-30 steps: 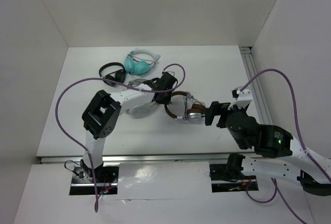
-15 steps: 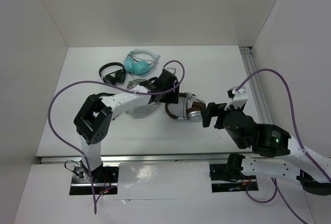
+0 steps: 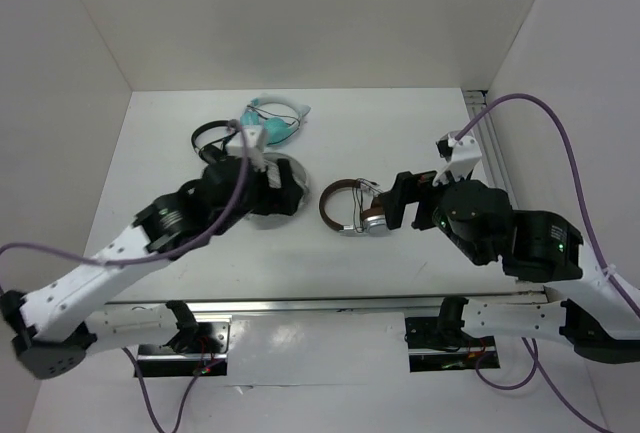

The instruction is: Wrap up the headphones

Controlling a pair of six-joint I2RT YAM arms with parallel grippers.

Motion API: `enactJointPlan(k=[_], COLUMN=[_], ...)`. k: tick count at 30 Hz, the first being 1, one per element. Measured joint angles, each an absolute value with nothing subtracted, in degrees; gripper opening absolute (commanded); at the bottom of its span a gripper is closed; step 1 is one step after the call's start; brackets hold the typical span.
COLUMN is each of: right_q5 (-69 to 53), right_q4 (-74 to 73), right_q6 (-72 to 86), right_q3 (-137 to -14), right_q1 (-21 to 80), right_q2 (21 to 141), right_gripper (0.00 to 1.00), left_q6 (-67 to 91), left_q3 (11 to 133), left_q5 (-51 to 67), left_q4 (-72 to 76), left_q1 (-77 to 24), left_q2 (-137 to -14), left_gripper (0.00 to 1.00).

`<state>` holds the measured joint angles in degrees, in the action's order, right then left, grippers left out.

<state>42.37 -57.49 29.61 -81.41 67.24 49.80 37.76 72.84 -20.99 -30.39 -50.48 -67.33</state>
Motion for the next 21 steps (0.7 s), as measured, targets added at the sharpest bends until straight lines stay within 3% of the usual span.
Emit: enactJointPlan(k=[11, 21], right_q5=[37.1, 36.8], right_q4=[-67.1, -70.1], right_q6=[28.8, 30.9], right_q3=[-86.5, -86.1], right_q1=[67.2, 67.1], right_q2=[43.3, 36.9], right_gripper=[1.0, 1.0], left_q6=[40.8, 45.3], left_q3=[72.5, 75.7], left_q5=[-32.2, -32.9], left_q4=[-61.4, -76.5], left_q1=[-50.7, -50.7], left_q2=[-31.7, -18.2], left_gripper=[1.0, 1.0])
